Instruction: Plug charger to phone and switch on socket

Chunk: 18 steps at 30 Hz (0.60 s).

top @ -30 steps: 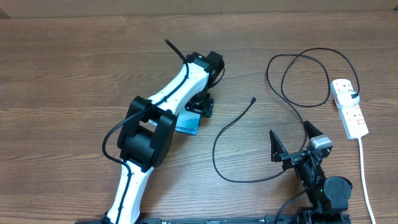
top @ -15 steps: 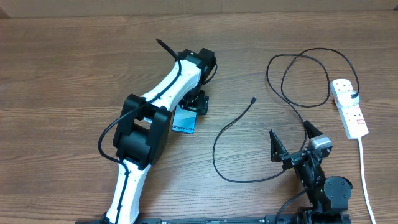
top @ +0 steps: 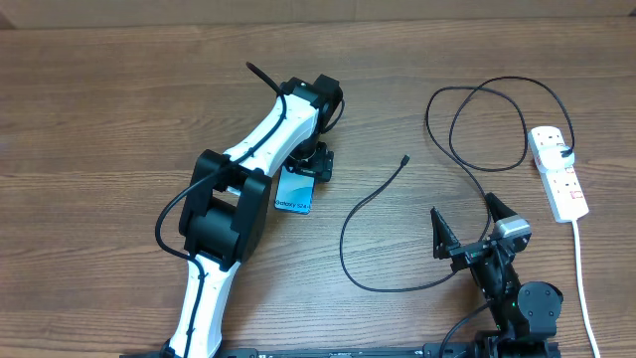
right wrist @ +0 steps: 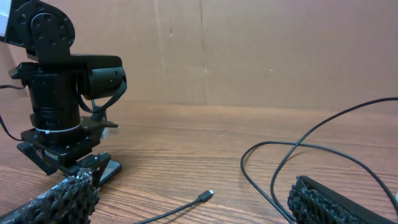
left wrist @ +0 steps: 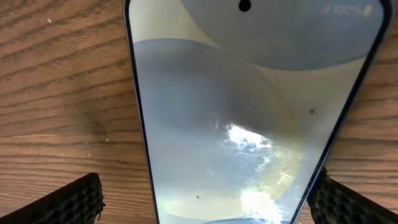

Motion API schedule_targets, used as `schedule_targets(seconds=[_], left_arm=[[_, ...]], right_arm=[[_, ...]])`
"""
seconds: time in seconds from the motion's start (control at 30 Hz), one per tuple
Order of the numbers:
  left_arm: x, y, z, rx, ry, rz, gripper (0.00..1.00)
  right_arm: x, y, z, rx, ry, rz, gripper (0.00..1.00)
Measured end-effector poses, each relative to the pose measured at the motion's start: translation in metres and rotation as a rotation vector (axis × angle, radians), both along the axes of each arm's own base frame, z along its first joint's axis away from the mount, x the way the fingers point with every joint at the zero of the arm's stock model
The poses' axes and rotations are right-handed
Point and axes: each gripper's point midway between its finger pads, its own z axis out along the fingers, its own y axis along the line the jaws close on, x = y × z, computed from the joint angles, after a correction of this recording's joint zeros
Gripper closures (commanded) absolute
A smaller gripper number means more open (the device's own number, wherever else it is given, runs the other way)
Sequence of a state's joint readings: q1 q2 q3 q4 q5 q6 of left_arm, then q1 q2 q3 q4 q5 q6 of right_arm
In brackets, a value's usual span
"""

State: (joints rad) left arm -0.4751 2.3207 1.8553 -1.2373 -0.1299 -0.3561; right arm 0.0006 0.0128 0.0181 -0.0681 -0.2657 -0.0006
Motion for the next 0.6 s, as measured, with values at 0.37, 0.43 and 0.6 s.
schedule_targets(seconds=[0.37, 0.43, 0.6], left_arm=[[0.0032, -0.0058, -0.0022, -0.049, -0.004, 0.028, 0.0], [0.0035, -0.005, -0.0022, -0.052, -0.003, 0.041, 0.0], [0.007, -0.003, -0.0028, -0.067, -0.009, 0.069, 0.0]], right_arm=[[0.0, 0.0002, 0.0001, 0.0, 0.0, 0.001, 0.0], [0.0, 0.0002, 0.0, 0.0, 0.0, 0.001, 0.0], [0.0, 0.0001, 0.0001, 0.0, 0.0, 0.0, 0.0]])
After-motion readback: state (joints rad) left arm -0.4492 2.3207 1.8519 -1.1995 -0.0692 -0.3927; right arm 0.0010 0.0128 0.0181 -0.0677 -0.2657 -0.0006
